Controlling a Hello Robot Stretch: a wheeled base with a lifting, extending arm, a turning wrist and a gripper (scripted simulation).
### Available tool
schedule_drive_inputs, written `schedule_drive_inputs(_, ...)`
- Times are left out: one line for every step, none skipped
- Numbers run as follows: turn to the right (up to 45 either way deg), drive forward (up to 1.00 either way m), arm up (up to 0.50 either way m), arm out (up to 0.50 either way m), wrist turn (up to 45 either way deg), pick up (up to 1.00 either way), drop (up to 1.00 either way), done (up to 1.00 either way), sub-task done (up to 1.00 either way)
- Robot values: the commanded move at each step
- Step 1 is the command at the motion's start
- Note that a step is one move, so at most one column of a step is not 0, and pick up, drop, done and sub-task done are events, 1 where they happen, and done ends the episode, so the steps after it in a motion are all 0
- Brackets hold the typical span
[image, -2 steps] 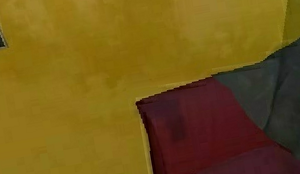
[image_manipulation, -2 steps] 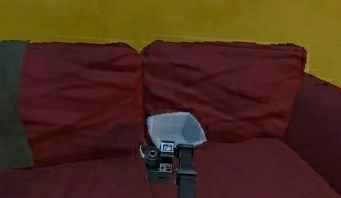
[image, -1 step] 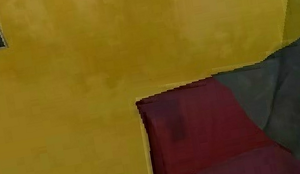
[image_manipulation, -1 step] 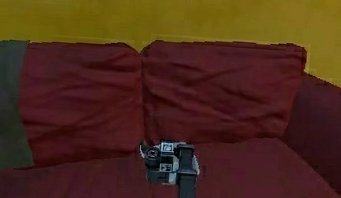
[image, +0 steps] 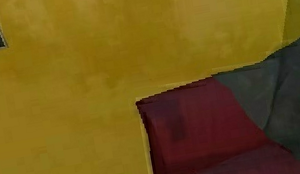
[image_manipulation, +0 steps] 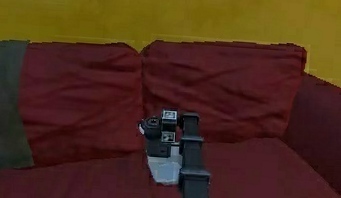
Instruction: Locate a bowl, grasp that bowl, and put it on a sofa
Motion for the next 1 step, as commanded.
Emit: schedule_drive_inputs(0.0, 0.00, 0.00, -0.08, 0.0, 0.00, 0.00, 0.00, 0.00)
